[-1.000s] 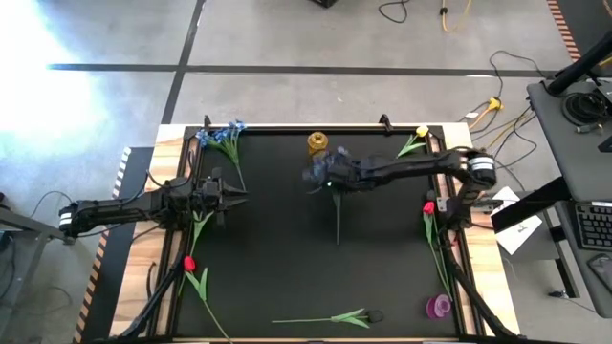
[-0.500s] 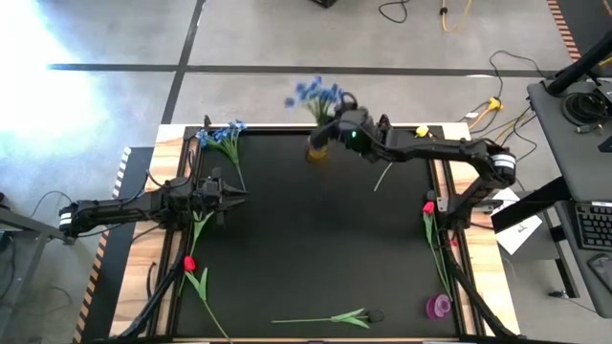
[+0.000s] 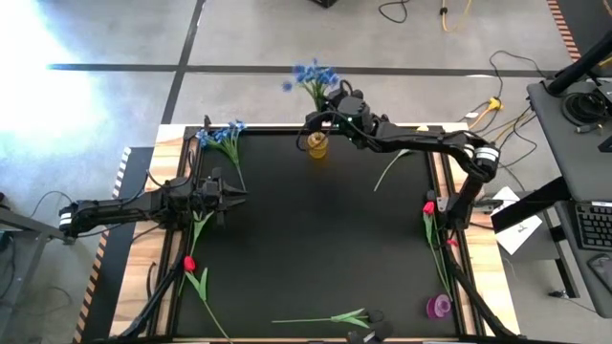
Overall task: Sort flowers into vase by color
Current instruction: Put the bottom blue flowers into the yellow vase, then put the blue flowers into the yellow vase
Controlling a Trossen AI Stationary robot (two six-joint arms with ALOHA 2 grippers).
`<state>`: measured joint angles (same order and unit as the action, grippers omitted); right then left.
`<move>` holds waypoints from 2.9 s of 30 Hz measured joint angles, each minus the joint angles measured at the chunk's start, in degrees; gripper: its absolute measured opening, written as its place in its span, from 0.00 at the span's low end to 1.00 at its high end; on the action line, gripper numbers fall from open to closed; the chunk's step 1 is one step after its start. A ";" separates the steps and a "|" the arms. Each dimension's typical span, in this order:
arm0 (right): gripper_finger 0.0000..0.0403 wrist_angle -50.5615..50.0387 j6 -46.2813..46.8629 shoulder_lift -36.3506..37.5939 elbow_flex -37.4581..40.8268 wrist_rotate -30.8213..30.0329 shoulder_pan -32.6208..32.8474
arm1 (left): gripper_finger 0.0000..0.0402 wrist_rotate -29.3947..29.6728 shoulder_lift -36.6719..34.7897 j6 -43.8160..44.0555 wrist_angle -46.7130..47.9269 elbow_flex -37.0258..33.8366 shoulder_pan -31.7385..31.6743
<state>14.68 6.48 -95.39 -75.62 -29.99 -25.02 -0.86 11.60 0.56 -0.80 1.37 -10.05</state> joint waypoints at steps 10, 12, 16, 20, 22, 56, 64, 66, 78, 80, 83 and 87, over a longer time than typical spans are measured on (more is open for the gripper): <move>0.02 -0.25 -1.45 -4.23 0.05 2.65 0.04 | 0.25 0.01 0.00 0.01 0.00 0.00 0.00; 0.03 -1.37 -1.16 -4.29 0.03 4.83 0.07 | 0.25 0.51 0.02 0.00 -0.07 0.00 -0.01; 0.11 -7.07 2.47 -4.14 -0.70 5.44 0.13 | 0.25 1.93 0.20 10.33 -3.82 0.00 0.04; 0.25 -13.32 4.17 -4.03 -2.17 5.41 0.09 | 0.25 2.44 0.04 44.36 -10.98 0.00 0.12; 0.32 -16.86 5.04 -3.73 -3.13 5.56 0.07 | 0.25 5.85 0.10 52.86 -12.11 0.00 0.10; 0.78 -57.67 19.04 16.53 -14.29 0.62 14.66 | 0.60 22.80 58.34 54.38 29.98 40.45 -34.04; 0.77 -63.09 24.42 19.01 -14.27 -3.41 21.50 | 0.76 19.32 75.35 57.83 30.11 46.03 -41.80; 0.76 -63.87 25.34 19.05 -14.25 -4.62 22.81 | 0.77 19.32 78.75 57.14 30.09 47.86 -41.83; 0.74 -65.54 28.08 18.79 -14.23 -4.62 26.40 | 0.49 19.41 88.54 58.38 33.28 53.29 -43.05; 0.74 -65.53 28.07 18.90 -14.23 -4.56 26.73 | 0.34 19.29 88.09 58.32 32.90 53.06 -43.14; 0.72 -65.56 27.12 19.05 -14.23 -3.67 26.80 | 0.11 17.29 86.62 57.49 30.62 52.07 -43.07; 0.69 -66.03 21.89 19.49 -14.23 0.14 26.77 | 0.04 13.02 81.28 57.29 24.24 50.21 -41.45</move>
<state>-51.35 28.37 -75.90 -89.84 -29.86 1.76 12.16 92.88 57.85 23.45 51.58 -51.51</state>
